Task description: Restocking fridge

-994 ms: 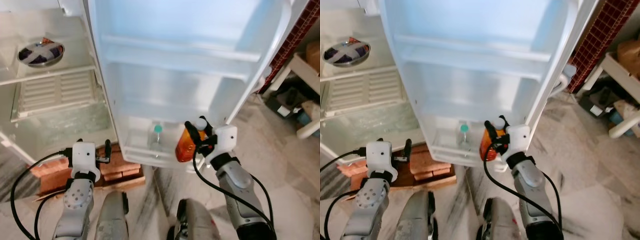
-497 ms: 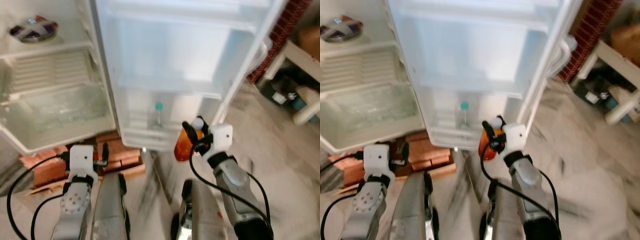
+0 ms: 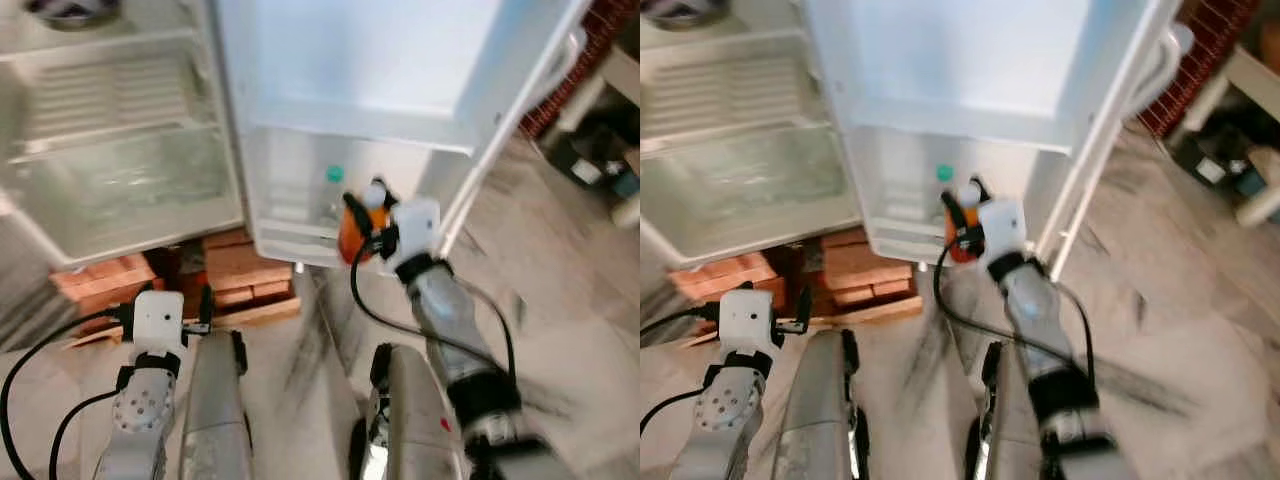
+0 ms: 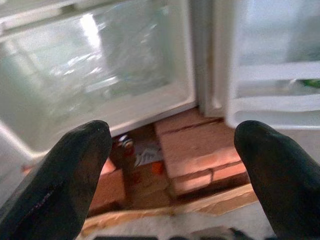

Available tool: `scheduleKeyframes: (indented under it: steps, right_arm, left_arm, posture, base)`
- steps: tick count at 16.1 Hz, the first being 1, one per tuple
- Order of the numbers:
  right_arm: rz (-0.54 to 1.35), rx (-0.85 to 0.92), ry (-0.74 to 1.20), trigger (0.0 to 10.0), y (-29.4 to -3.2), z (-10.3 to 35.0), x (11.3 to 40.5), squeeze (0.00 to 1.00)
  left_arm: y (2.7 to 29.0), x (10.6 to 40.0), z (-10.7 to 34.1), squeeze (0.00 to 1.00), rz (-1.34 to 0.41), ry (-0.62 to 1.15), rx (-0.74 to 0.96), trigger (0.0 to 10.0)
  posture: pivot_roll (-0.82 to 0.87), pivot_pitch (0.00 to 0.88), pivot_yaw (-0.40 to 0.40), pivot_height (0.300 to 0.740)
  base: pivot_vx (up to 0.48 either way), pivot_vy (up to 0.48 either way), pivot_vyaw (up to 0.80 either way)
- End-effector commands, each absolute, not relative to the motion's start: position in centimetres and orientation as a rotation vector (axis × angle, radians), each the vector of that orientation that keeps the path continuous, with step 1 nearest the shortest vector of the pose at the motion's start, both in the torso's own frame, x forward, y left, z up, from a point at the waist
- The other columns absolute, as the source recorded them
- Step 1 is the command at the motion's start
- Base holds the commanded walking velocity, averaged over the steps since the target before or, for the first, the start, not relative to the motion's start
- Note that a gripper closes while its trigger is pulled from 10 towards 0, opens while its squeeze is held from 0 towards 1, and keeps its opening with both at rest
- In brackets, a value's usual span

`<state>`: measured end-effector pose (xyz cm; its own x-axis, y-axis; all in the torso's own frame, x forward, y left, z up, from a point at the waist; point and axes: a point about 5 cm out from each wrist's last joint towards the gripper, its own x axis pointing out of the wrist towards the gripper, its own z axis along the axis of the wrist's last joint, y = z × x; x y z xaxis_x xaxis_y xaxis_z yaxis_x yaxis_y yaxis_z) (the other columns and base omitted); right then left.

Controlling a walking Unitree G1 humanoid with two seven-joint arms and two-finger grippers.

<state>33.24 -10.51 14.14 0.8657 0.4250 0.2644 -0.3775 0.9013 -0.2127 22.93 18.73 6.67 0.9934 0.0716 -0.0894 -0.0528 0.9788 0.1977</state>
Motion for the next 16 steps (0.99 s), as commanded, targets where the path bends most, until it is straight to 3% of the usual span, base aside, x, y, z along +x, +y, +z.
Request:
scheduleKeyframes:
  steps: [1, 4, 9, 11, 16]
  right_arm:
    - [0.393, -0.204, -0.374, 10.0, -10.6, 15.2, 33.7, 0.00]
    - [0.300, -0.381, -0.385, 10.0, -11.4, 15.7, 35.8, 0.00]
    - [0.206, -0.439, -0.183, 10.0, -13.1, 12.4, 36.6, 0.00]
    - [0.189, -0.413, -0.089, 10.0, -13.3, 10.6, 36.2, 0.00]
    - [0.140, -0.120, 0.052, 10.0, -14.0, 8.1, 35.2, 0.00]
  left_arm:
    - [18.5, 22.5, 6.6, 0.00, 0.055, 0.108, 0.208, 10.0]
    - [18.1, 22.3, 7.3, 0.00, 0.045, 0.084, 0.228, 10.0]
    - [18.6, 21.9, 8.0, 0.00, 0.075, 0.074, 0.241, 10.0]
    - [18.5, 21.4, 8.0, 0.00, 0.075, 0.081, 0.244, 10.0]
    - [18.4, 21.4, 8.0, 0.00, 0.083, 0.084, 0.245, 10.0]
  posture:
    - [0.16, 0.189, -0.058, 0.533]
    - [0.19, 0.210, -0.071, 0.533]
    - [0.22, 0.239, -0.090, 0.533]
    - [0.23, 0.254, -0.093, 0.533]
    - [0.23, 0.245, -0.112, 0.533]
  base:
    - [0.000, 0.000, 0.00]
    - [0.000, 0.000, 0.00]
    - [0.000, 0.000, 0.00]
    - [0.000, 0.000, 0.00]
    - [0.000, 0.000, 0.00]
